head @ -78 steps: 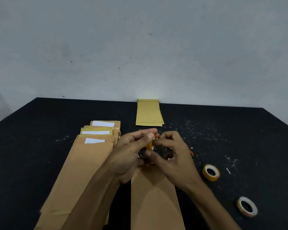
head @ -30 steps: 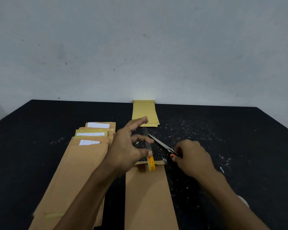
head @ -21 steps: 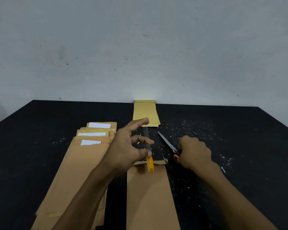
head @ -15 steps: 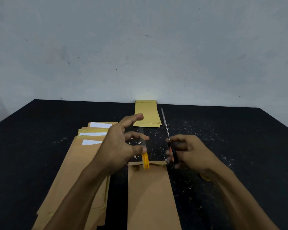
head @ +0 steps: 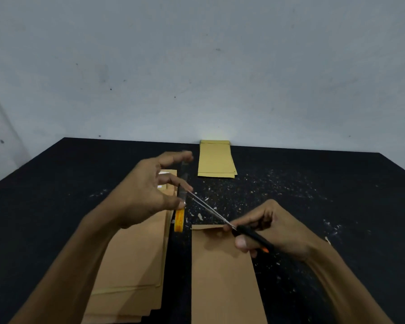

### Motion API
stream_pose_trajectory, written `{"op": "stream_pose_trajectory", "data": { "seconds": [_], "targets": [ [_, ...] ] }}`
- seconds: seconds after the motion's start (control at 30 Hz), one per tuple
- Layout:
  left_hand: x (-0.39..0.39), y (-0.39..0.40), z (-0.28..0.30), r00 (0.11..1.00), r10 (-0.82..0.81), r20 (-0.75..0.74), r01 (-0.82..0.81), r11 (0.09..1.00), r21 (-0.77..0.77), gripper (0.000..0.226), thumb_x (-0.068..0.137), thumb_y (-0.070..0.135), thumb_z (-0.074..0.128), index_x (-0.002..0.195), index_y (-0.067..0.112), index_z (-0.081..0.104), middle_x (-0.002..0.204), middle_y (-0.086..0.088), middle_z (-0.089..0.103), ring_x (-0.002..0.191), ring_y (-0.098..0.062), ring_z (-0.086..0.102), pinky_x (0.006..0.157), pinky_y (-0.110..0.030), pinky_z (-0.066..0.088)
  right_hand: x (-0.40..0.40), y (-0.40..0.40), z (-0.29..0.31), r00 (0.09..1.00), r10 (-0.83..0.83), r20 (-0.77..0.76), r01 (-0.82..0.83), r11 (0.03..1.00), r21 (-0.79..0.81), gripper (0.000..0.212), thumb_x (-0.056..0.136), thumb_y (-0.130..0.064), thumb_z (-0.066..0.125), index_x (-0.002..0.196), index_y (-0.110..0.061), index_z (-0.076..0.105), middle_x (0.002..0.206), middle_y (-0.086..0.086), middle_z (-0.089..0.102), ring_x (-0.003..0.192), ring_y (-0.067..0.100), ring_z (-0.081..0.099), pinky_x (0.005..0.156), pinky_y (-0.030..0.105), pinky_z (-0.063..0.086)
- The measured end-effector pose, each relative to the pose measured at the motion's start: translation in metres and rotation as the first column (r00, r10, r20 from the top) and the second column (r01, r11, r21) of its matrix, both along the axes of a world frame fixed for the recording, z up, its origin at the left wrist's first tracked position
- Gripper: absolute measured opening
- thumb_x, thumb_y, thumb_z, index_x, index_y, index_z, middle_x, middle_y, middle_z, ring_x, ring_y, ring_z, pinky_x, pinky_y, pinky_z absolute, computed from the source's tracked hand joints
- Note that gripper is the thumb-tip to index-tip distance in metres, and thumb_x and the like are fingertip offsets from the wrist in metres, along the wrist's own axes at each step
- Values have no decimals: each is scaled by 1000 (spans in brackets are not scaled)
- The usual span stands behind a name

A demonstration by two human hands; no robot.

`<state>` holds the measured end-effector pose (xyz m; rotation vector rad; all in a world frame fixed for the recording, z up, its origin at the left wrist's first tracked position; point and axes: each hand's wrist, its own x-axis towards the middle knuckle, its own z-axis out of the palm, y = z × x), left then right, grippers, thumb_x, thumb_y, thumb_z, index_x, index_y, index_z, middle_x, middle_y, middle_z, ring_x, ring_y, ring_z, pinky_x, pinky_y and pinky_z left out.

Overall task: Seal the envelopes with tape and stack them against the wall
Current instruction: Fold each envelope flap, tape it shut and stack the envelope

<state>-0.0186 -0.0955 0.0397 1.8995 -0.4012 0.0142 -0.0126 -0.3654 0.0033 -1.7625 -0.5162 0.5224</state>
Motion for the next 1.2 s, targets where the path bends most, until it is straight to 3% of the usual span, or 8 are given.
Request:
{"op": "stream_pose_trajectory", "data": {
  "seconds": [0.2, 0.47, 0.67, 0.73, 0.87, 0.97, 1.07, 1.2],
  "targets": [
    [-5, -1, -1, 986, -129, -105, 140, 984, 108, 86, 73, -18, 73, 142, 27, 48, 138, 18, 49, 99, -18, 69, 79, -41, 62, -1, -2, -7, 996, 89, -26, -91, 994, -65, 36, 67, -12, 86, 103, -6, 79, 80, 21, 74, 53, 10, 65, 51, 20, 52],
    [-5, -5, -2, 974, -173, -148, 193, 972, 134, 88, 73, -19, 71, 142, 29, 47, 138, 23, 46, 100, -17, 68, 77, -39, 62, -2, -7, -11, 997, 80, -14, -81, 992, -93, 35, 73, 2, 83, 107, -1, 76, 68, 7, 73, 50, 8, 60, 50, 17, 49],
    [-3, -4, -3, 995, -92, -39, 91, 996, -13, 92, 72, -19, 74, 144, 29, 44, 145, 20, 45, 114, -10, 64, 80, -33, 61, -2, -17, -10, 985, -173, -5, 171, 976, -134, 41, 61, -17, 89, 101, -8, 79, 73, 24, 73, 55, 24, 65, 54, 28, 56],
    [-3, -7, -4, 998, -62, -2, 61, 994, -87, 93, 71, -21, 74, 143, 31, 45, 145, 20, 46, 116, -10, 63, 77, -33, 61, 2, -16, -7, 939, -334, 85, 345, 905, -250, 44, 61, -22, 92, 98, -7, 72, 66, 17, 73, 53, 23, 68, 47, 25, 51],
    [-3, -18, -11, 996, -43, 80, 53, 990, -130, 93, 70, -19, 76, 143, 31, 44, 146, 18, 46, 117, -12, 63, 82, -33, 60, 27, -14, -12, 802, -522, 291, 592, 627, -506, 36, 68, -28, 92, 77, -5, 66, 67, 12, 72, 49, 19, 70, 42, 27, 53],
    [-3, -26, -16, 993, -48, 108, 67, 982, -176, 94, 69, -11, 81, 147, 25, 43, 146, 17, 46, 118, -16, 64, 83, -34, 60, 42, -7, -17, 787, -432, 440, 617, 517, -594, 40, 68, -35, 92, 74, -8, 63, 80, 11, 68, 64, 27, 70, 57, 37, 60],
    [-2, -34, -20, 992, -36, 117, 60, 976, -211, 94, 70, -17, 79, 148, 21, 42, 147, 15, 46, 116, -17, 64, 70, -33, 61, 43, 3, -14, 782, -261, 567, 623, 372, -688, 38, 75, -40, 85, 93, -14, 64, 96, 6, 57, 94, 30, 63, 73, 35, 50],
    [0, -41, -22, 994, -19, 106, 41, 976, -215, 94, 66, -8, 80, 147, 25, 43, 146, 17, 46, 116, -15, 64, 75, -43, 62, 42, 8, -8, 845, -195, 497, 533, 350, -770, 44, 78, -40, 82, 107, -15, 60, 103, 3, 53, 103, 28, 61, 81, 38, 50]
  ]
}}
